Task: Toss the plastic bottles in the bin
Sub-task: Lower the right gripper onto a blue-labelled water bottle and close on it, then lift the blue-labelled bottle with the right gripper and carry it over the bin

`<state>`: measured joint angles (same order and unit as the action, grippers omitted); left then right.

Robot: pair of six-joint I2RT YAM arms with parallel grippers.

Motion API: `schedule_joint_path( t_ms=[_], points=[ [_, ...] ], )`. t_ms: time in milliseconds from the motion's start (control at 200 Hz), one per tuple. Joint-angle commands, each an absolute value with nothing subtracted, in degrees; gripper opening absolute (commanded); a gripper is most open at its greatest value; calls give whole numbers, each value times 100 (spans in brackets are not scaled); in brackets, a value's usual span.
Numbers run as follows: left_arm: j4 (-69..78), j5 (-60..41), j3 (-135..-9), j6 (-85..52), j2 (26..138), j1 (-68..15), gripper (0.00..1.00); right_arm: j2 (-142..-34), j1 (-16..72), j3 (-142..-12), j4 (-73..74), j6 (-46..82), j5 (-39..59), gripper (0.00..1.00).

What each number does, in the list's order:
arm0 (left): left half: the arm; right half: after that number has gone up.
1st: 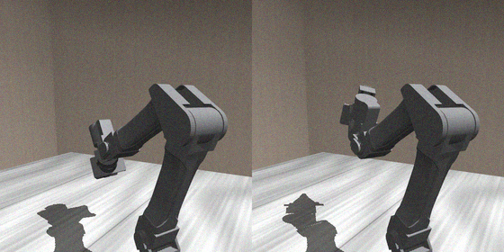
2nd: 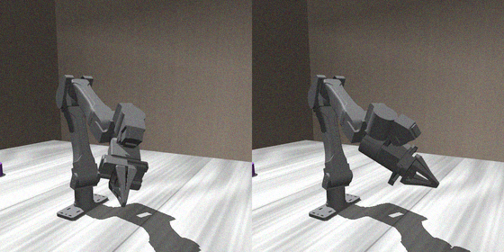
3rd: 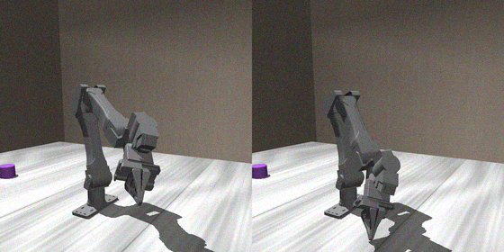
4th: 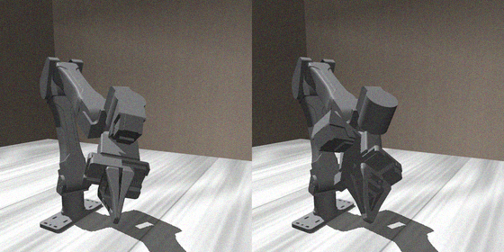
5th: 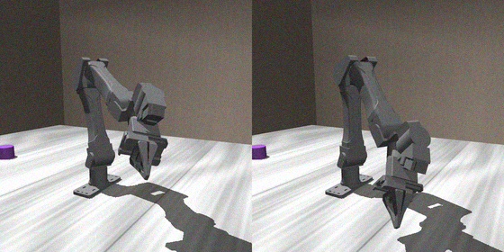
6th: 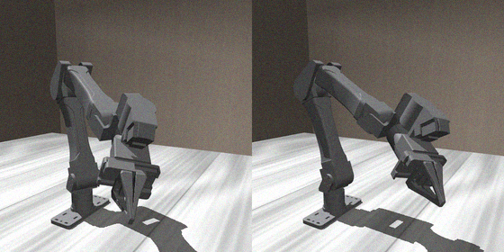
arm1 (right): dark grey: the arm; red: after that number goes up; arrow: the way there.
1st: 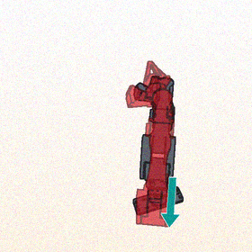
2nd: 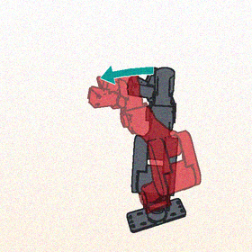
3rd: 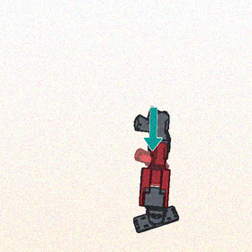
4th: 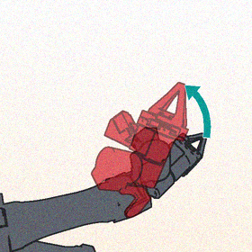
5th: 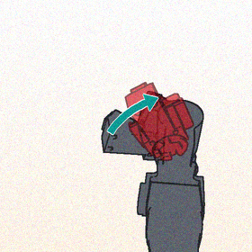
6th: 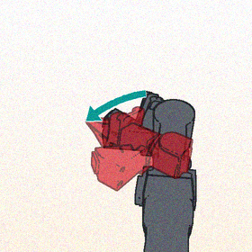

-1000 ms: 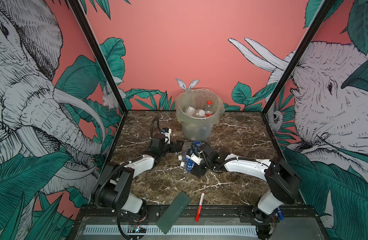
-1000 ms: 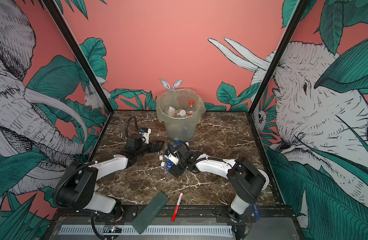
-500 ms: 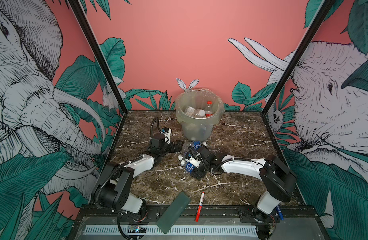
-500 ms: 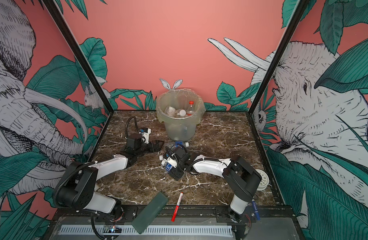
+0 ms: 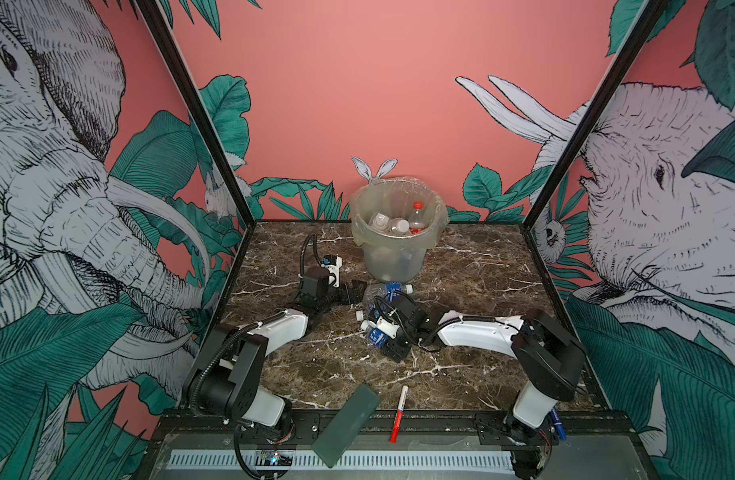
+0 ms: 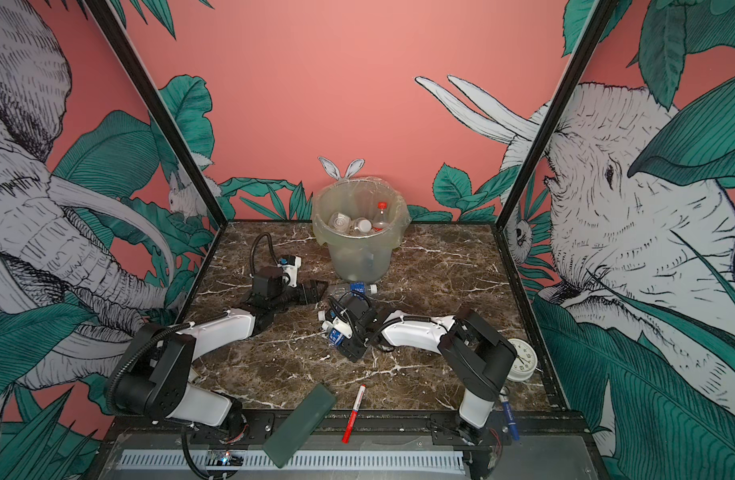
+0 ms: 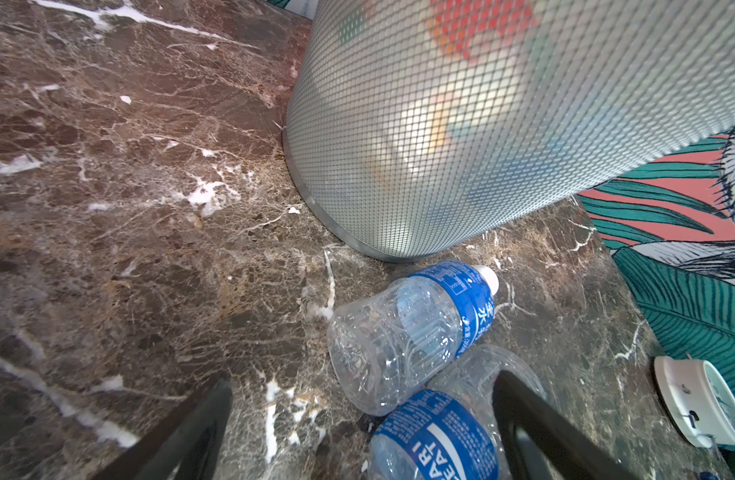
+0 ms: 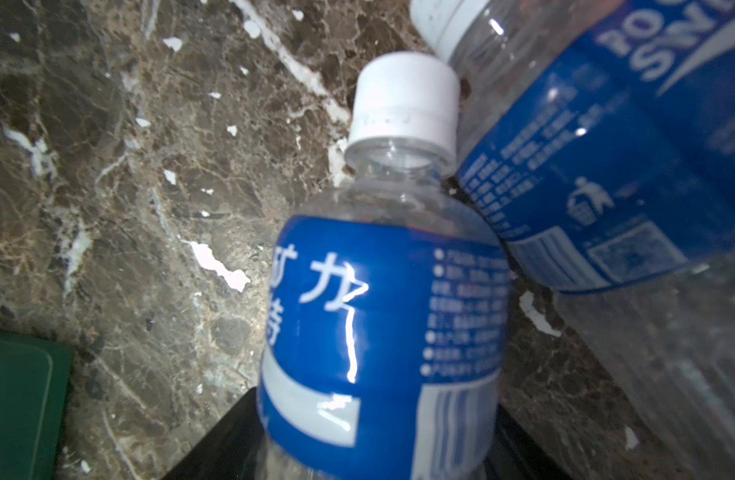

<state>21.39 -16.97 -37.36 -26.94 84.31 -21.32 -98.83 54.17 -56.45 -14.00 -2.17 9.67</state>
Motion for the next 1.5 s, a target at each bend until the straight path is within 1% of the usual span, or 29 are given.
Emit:
schedule_joint_path(
  t_ms=[0,105,290,590,640,660,925,1160,1495],
  points=[
    [2280,-1758,-3796,-2747,8394,-2101,99,-9951,5470,-5792,-1385,-255,1000,68],
    [2294,-1766,-3788,-2754,8402,-2101,99,-9923,5481,-5770,-1402,-254,985,63],
    [2311,-1792,-3788,-2760,8403,-2102,99,-9794,5510,-5705,-1410,-264,946,59],
    [2303,-1819,-3789,-2725,8395,-2101,99,-9214,5633,-5321,-1130,-209,799,49],
    [2311,-1819,-3784,-2725,8401,-2101,99,-9220,5654,-5250,-1092,-194,762,49],
    [2312,-1827,-3780,-2724,8398,-2102,99,-9012,5661,-5228,-1075,-185,749,48],
    [2341,-1846,-3766,-2725,8402,-2096,99,-8306,5713,-4743,-803,29,502,49],
    [2397,-1894,-3789,-2729,8472,-2108,99,-7571,5718,-4228,-323,717,-245,50],
    [2461,-1920,-3779,-2767,8518,-2112,99,-6466,5715,-3581,0,1161,-1193,52]
  ],
)
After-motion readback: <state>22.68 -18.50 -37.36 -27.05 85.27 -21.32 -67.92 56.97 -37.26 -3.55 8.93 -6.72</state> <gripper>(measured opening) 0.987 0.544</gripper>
